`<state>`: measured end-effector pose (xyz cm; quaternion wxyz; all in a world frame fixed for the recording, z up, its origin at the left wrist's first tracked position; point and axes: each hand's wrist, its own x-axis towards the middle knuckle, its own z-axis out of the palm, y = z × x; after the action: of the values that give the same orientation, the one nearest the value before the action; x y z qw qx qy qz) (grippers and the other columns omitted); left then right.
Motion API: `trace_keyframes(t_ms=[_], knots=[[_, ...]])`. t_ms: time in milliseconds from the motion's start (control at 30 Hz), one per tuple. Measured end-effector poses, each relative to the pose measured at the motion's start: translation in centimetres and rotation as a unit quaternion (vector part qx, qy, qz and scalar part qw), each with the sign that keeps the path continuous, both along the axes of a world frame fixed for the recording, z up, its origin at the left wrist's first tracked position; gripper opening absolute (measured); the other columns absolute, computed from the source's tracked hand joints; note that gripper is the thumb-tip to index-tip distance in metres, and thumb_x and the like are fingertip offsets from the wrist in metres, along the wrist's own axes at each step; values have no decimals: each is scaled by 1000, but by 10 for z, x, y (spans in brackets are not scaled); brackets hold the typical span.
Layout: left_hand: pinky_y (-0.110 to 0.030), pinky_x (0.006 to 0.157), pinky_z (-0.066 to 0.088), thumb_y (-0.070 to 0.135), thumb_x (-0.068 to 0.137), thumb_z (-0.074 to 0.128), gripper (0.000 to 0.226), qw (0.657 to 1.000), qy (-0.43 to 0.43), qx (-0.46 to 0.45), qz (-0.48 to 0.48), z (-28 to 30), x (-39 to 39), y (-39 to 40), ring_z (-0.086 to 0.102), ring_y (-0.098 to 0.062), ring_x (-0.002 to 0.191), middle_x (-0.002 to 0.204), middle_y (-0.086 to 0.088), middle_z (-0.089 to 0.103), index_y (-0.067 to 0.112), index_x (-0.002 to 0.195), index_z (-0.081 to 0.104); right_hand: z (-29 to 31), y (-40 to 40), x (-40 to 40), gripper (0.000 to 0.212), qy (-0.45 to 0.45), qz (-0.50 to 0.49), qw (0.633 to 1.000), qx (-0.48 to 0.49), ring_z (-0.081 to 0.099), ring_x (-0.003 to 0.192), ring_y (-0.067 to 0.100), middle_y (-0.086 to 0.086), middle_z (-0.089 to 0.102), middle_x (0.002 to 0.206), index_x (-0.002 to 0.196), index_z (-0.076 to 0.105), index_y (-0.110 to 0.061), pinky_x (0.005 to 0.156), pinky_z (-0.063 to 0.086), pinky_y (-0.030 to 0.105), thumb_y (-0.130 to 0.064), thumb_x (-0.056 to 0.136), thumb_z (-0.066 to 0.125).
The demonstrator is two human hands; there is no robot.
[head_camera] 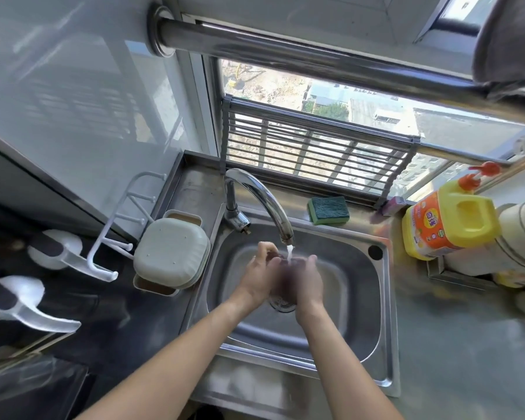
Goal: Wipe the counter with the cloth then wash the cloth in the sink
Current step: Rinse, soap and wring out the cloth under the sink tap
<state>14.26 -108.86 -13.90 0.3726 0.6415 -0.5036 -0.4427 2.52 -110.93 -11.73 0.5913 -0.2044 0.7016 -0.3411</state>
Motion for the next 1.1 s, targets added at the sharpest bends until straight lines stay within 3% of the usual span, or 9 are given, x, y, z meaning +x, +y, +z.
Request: trace_keyframes(t_ms=[100, 233, 367, 467, 667, 800, 900, 1000, 1100], knots=[[-19, 93, 45, 54, 95, 50, 37, 999, -24, -3, -35, -10, 15, 5, 58, -10, 108, 119, -1, 58, 37, 128, 46, -7, 12, -9, 28, 72, 83, 988, -104, 61, 112, 17, 5, 63, 127, 129, 53, -30, 104, 48, 40, -33, 101, 57], [-29, 93, 46, 55, 95, 40, 43, 1000, -11, -13, 5, -10, -1, 8, 57, -13, 105, 111, -2, 59, 20, 119, 52, -14, 30, 3, 41, 95, 173, 962, -190, 64, 107, 4, -11, 68, 116, 130, 52, -35, 95, 49, 25, -38, 92, 67], [-22, 67, 40, 34, 103, 44, 28, 995, -21, -26, 94, 1, -20, 6, 58, -12, 74, 81, 0, 62, 11, 90, 52, -19, 30, 16, 20, 155, 93, 959, -217, 65, 80, 7, -7, 69, 87, 107, 56, -23, 80, 53, 37, -35, 95, 67], [-25, 60, 34, 27, 104, 47, 30, 990, -55, -33, 129, 5, -28, 2, 54, -18, 62, 69, -1, 59, 9, 81, 48, -19, 27, 18, 21, 199, 45, 959, -197, 65, 72, 14, -6, 69, 75, 92, 59, -22, 72, 51, 37, -42, 94, 68], [-31, 58, 39, 54, 92, 41, 51, 984, -78, -42, 152, 11, -29, -8, 58, -19, 59, 64, -4, 65, 8, 76, 58, -18, 18, 17, 32, 222, 6, 964, -148, 62, 64, 14, -4, 67, 64, 77, 61, -17, 68, 49, 36, -41, 98, 60], [-28, 64, 46, 45, 100, 43, 42, 988, 11, 17, 150, 5, -30, -9, 60, -11, 63, 68, 2, 66, 15, 77, 60, -5, 6, 10, 28, 55, -49, 993, -87, 69, 84, 21, -3, 71, 83, 93, 69, -17, 70, 53, 26, -35, 104, 50], [-27, 72, 52, 43, 103, 45, 33, 973, 145, 59, 171, -3, -27, -7, 64, -10, 74, 81, 3, 69, 19, 89, 62, 6, 0, -3, 21, -103, -94, 990, -26, 64, 69, 22, 6, 67, 78, 82, 64, -20, 59, 54, 28, -26, 98, 52], [-34, 79, 56, 40, 104, 45, 31, 938, 244, 120, 216, -16, -16, -8, 68, -20, 89, 99, -9, 71, 13, 108, 59, -3, -1, -14, 19, -61, -31, 994, -90, 58, 78, 29, 9, 66, 84, 83, 65, -21, 67, 52, 36, -13, 80, 48], [-49, 101, 49, 78, 87, 41, 68, 916, 258, 193, 238, -28, -12, -10, 65, -30, 109, 114, -12, 69, 17, 111, 60, -10, 6, -3, 29, 27, 123, 980, -155, 66, 95, 17, -1, 71, 104, 108, 65, -31, 87, 53, 37, -33, 79, 60]])
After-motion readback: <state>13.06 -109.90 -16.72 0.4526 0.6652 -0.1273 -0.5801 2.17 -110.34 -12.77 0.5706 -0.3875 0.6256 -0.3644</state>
